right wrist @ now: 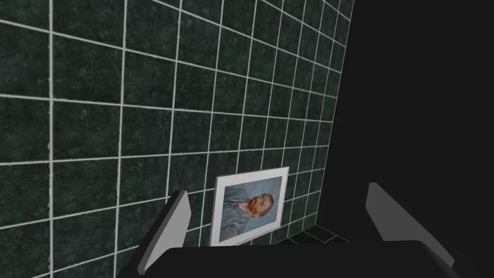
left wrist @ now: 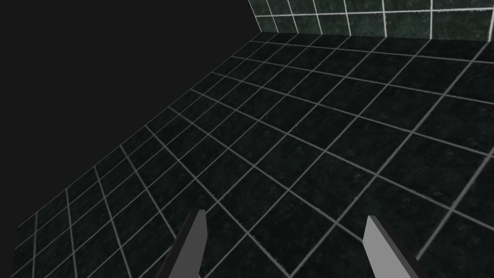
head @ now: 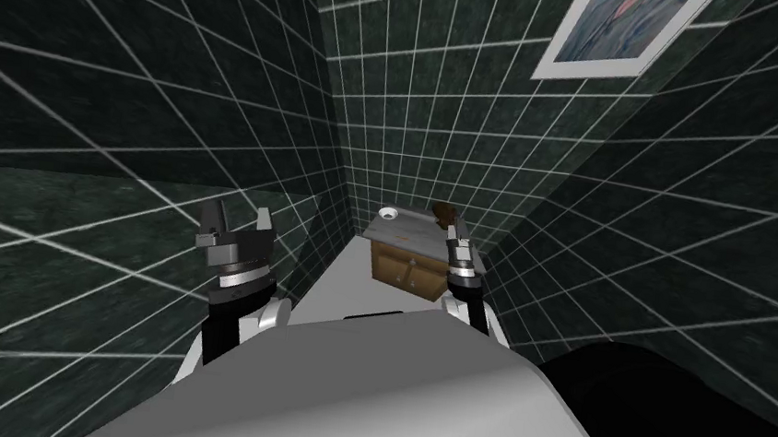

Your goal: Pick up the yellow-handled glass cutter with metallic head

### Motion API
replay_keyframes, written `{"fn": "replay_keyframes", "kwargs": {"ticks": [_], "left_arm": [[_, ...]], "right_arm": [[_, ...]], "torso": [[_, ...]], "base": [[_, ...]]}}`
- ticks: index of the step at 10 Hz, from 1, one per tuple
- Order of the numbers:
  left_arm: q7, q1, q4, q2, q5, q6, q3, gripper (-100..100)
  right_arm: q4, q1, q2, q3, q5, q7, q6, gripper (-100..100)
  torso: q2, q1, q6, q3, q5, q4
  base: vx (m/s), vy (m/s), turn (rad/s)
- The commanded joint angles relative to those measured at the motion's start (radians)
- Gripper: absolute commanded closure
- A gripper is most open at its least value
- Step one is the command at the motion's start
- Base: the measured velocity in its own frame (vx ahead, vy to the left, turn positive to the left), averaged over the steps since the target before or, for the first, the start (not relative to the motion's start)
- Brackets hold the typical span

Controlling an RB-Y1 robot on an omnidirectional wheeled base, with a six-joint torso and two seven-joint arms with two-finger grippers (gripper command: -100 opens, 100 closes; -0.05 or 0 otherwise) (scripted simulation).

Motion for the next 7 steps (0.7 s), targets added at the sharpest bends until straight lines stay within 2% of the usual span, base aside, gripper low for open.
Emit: {"fn": "replay_keyframes", "kwargs": {"ticks": [1,4,7], "left_arm": [[0.0,0.0,0.0,0.0,0.0,0.0,0.0,0],[0.0,0.0,0.0,0.0,0.0,0.0,0.0,0],[0.0,0.0,0.0,0.0,0.0,0.0,0.0,0]], "right_arm": [[0.034,-0.004,-0.049,-0.01,0.008,0.01,-0.005,-100],[0.108,-0.01,-0.137,-0.03,0.029,0.03,-0.016,-100],[0.204,-0.014,-0.24,-0.054,0.06,0.055,-0.032,-100]], "torso": [[0.0,0.0,0.0,0.0,0.0,0.0],[0.0,-0.006,0.0,0.0,-0.001,0.0],[0.0,-0.008,0.0,0.0,-0.002,0.0]], "base": [[-0.002,-0.036,0.199],[-0.003,-0.088,0.204],[-0.015,-0.105,0.273]]}}
